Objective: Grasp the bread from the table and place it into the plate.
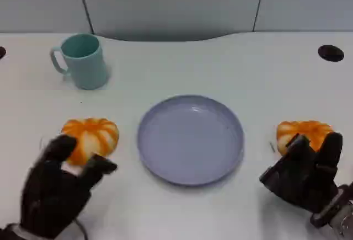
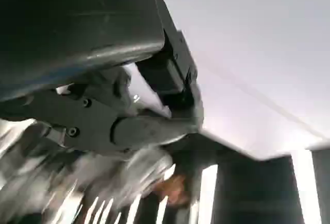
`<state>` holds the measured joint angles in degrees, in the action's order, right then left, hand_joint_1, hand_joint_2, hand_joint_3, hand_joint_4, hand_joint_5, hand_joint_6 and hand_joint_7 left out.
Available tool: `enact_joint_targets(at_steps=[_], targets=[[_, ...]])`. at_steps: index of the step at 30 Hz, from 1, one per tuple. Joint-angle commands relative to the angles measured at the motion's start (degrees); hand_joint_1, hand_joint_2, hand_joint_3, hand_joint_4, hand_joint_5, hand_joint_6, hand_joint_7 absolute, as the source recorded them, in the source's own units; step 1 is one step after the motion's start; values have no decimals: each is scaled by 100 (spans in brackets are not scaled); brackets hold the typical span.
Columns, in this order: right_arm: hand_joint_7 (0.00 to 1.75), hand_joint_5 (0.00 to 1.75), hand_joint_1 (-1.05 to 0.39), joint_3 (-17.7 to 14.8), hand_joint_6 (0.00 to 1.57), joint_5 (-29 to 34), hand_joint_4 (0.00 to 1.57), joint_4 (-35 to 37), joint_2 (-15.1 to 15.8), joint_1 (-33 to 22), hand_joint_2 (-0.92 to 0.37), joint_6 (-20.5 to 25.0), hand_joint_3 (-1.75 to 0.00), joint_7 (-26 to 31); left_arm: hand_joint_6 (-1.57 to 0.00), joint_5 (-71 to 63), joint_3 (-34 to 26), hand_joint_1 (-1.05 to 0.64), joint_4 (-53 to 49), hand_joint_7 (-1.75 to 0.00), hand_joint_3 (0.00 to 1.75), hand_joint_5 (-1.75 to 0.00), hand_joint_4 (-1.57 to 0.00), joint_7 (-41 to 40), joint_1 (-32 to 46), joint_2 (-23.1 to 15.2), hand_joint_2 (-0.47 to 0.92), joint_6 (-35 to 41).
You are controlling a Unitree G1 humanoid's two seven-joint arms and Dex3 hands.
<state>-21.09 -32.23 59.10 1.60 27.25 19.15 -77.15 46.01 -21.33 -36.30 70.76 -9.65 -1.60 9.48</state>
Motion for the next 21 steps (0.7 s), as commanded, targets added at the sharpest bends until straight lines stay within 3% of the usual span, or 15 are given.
enact_joint_targets(at_steps=[1,10,21], targets=[[1,8,-76,-4,141,17,157,-10,160,17,-92,-33,-22,35,-58,-318,284,-104,104,-25,57,-122,-25,-447,414,-278,92,879],[1,7,-76,-5,141,36,157,27,142,40,-92,-255,-24,19,-57,-257,188,-105,449,-27,56,-123,-24,-753,516,-225,92,1335],[1,9,-75,20,141,8,157,47,209,84,-92,60,-21,62,-56,-383,187,-105,416,-29,57,-127,-21,-658,487,-217,92,1189]])
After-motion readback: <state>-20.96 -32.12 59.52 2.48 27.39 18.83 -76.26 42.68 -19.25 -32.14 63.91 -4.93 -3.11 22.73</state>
